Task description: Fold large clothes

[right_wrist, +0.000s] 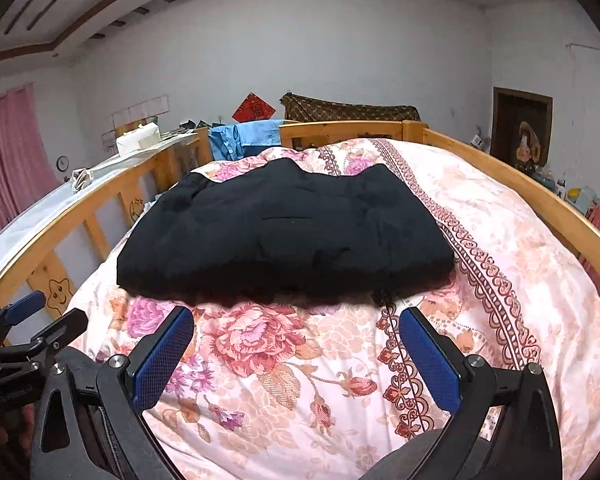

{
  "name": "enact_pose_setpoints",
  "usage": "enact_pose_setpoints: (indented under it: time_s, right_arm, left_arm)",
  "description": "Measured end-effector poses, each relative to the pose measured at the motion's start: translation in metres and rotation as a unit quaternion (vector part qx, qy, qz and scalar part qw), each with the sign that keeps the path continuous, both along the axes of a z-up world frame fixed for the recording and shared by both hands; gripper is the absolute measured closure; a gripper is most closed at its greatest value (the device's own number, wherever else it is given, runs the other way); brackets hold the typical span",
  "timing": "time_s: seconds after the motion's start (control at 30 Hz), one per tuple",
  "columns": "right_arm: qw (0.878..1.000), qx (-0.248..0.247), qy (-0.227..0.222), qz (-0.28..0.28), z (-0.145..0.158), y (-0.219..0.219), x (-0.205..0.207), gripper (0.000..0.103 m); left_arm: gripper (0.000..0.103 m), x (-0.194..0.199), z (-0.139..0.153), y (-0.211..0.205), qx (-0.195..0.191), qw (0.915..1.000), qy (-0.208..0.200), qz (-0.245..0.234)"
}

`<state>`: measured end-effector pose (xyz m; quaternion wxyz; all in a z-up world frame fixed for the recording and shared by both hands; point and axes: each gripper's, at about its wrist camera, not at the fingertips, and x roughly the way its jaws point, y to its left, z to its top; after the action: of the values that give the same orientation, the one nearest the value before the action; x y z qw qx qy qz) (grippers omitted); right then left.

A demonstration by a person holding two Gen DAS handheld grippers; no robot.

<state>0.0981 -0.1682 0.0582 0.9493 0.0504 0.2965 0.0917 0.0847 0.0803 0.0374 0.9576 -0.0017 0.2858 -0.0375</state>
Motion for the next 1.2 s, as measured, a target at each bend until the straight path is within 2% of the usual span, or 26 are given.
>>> enact_pose_setpoints:
  time_s: [0.17, 1.2]
  right_arm:
    - [1.000, -0.008, -0.001, 0.010, -0.0014, 0.0041, -0.0024, 0.000]
    - [1.000, -0.008, -0.003, 0.001, -0.0020, 0.0008, -0.0056, 0.000]
  left_arm:
    - [0.005, 0.0005, 0.0006, 0.0029, -0.011, 0.9999, 0.001, 0.005]
    - [0.005, -0.0008, -0.0044, -0.0052, 0.013, 0.9999, 0.005, -0.005]
